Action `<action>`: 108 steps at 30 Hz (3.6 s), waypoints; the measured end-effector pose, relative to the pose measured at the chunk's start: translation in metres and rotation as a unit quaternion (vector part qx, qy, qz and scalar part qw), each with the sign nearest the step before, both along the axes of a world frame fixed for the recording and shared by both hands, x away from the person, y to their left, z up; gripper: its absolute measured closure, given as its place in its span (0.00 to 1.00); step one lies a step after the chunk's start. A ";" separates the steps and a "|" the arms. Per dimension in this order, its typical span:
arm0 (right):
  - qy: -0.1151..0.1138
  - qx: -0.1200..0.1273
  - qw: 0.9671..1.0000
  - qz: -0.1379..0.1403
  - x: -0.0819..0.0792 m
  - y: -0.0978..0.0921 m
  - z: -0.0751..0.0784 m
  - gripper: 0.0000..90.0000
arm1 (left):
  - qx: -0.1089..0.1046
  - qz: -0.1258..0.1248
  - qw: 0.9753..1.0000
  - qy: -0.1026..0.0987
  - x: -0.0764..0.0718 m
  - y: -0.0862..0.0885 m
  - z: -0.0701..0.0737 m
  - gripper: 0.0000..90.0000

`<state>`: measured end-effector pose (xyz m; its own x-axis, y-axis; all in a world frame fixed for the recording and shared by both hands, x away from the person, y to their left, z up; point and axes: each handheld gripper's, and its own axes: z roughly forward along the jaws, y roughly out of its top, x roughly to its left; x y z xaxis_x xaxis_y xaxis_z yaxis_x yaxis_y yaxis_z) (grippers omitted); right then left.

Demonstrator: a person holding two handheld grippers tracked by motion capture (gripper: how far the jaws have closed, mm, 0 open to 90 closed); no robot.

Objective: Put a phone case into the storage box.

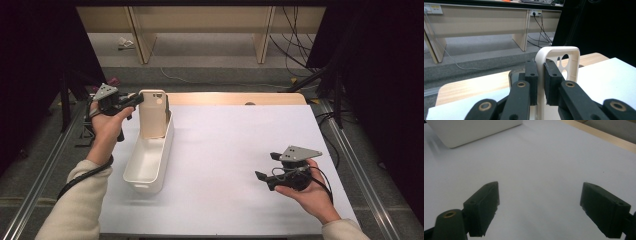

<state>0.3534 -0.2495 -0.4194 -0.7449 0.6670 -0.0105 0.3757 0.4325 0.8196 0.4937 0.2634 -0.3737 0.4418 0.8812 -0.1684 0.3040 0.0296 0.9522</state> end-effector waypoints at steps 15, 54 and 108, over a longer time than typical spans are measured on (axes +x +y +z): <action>0.000 0.000 1.000 0.000 0.000 0.000 0.000 0.19 | -0.001 -0.011 1.000 -0.003 0.005 0.001 -0.010 0.92; 0.001 0.000 1.000 0.002 0.000 0.000 0.000 0.19 | 0.006 -0.016 1.000 0.016 0.015 0.000 -0.032 0.91; 0.003 0.001 1.000 0.003 0.001 0.000 -0.001 0.19 | 0.032 -0.005 0.998 0.050 0.032 0.002 -0.044 0.88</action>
<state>0.3541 -0.2492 -0.4202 -0.7489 0.6627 -0.0059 0.3773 0.4337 0.8183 0.5260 0.2650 -0.4173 0.4351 0.8869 -0.1553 0.3968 -0.0340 0.9173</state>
